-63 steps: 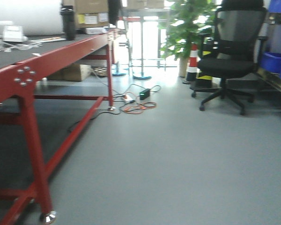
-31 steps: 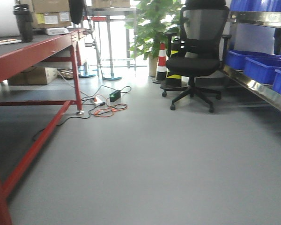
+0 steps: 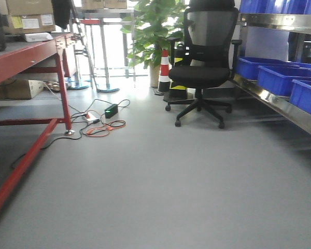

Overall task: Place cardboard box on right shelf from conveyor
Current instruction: 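Drive away from the conveyor holding the box in the right gripper, then drive to the steel shelf rack with blue bins, box held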

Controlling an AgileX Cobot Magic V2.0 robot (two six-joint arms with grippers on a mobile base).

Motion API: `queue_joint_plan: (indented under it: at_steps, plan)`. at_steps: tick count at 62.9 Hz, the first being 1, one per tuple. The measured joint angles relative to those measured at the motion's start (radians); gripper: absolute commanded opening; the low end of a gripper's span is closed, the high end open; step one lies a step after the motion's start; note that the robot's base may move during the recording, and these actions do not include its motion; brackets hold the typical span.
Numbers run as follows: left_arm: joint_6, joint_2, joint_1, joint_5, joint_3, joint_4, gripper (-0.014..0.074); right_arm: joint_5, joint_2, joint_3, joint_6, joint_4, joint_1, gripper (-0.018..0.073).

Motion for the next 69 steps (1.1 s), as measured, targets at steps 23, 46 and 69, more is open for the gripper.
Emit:
queue_joint_plan:
  at_steps: [23, 46, 69]
  plan:
    - [0.0, 0.0, 0.0, 0.0, 0.0, 0.0, -0.0116, 0.0, 0.0, 0.0, 0.0, 0.0, 0.0, 0.0055]
    - [0.0, 0.0, 0.0, 0.0, 0.0, 0.0, -0.0116, 0.0, 0.0, 0.0, 0.0, 0.0, 0.0, 0.0055]
    - [0.0, 0.0, 0.0, 0.0, 0.0, 0.0, -0.0116, 0.0, 0.0, 0.0, 0.0, 0.0, 0.0, 0.0055]
